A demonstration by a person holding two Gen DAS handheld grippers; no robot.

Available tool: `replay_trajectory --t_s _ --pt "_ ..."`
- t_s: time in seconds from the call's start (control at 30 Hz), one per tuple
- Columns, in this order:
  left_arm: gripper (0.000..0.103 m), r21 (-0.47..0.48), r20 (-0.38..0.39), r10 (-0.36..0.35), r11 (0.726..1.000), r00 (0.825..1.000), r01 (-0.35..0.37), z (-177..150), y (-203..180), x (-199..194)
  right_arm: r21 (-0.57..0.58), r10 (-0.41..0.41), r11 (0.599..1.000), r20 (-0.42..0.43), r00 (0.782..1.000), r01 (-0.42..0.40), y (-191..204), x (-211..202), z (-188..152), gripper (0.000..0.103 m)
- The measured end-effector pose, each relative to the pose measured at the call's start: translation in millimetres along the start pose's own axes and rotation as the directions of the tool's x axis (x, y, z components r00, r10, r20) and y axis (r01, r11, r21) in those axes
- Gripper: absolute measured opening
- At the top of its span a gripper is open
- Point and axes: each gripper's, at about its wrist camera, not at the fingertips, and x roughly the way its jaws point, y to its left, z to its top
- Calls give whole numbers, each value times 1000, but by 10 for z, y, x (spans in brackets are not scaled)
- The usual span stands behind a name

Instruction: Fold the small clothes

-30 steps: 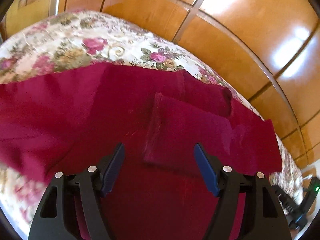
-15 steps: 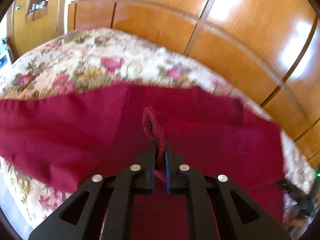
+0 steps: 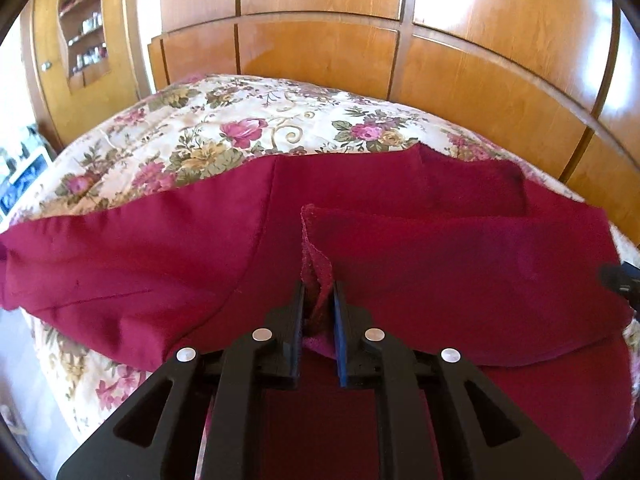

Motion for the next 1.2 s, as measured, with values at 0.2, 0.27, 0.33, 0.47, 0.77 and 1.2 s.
replay_trajectory --t_s 0.2,0.27,0.33,0.47,0.77,1.2 --pt "36 -13 21 -5 1000 1000 6 -45 39 -77 -36 -71 997 17 997 72 97 304 -210 88" --pt "38 -29 30 -17 999 999 18 -56 83 -153 -33 -68 997 16 998 68 89 311 -215 89" --pt "37 -46 38 -29 998 999 31 -73 120 -237 -31 -65 997 14 998 65 86 309 -208 89" --pt "50 -74 48 -31 997 998 35 -133 233 -405 -29 -57 998 12 998 58 82 317 -195 90" --pt "60 -290 24 2 957 1000 5 -424 1068 -751 -32 -53 998 12 999 53 80 304 -204 92" --pt "60 -407 4 234 889 972 -212 -888 2040 -1241 -48 -86 995 22 996 87 111 296 -198 94"
